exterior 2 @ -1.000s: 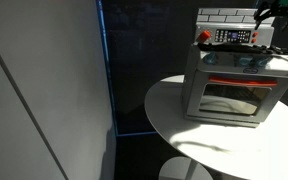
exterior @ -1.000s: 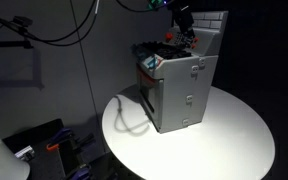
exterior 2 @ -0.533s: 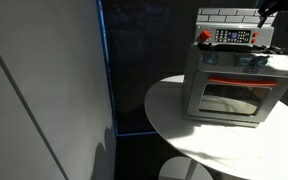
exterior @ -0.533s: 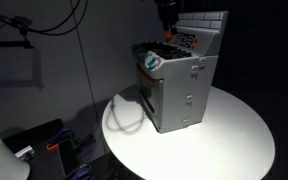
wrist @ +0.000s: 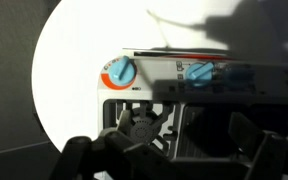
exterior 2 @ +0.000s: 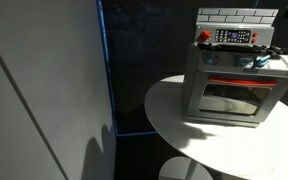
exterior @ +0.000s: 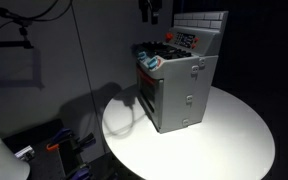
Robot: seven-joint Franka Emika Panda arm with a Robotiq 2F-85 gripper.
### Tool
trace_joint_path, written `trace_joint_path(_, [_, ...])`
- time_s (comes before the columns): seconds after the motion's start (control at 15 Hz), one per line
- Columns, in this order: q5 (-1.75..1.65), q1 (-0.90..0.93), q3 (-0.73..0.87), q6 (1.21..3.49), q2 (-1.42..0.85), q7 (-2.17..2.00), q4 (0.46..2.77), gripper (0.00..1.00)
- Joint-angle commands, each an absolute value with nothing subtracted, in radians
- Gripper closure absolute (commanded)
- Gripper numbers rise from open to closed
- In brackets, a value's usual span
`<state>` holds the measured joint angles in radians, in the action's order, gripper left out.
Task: Push the top right orange button on the cooker
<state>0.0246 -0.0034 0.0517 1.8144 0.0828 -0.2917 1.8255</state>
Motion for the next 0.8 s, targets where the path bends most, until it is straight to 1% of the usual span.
trace_joint_path(0.0, [0.054, -0.020, 0.052, 1.667, 0.146, -0.178, 1.808, 0.00])
trace_joint_path(0.33, [0.032, -0.027, 0.055, 1.553, 0.210, -0.097, 1.794, 0.00])
trace_joint_path(0.73, [0.032, -0.028, 0.045, 1.567, 0.213, -0.122, 1.809, 0.00])
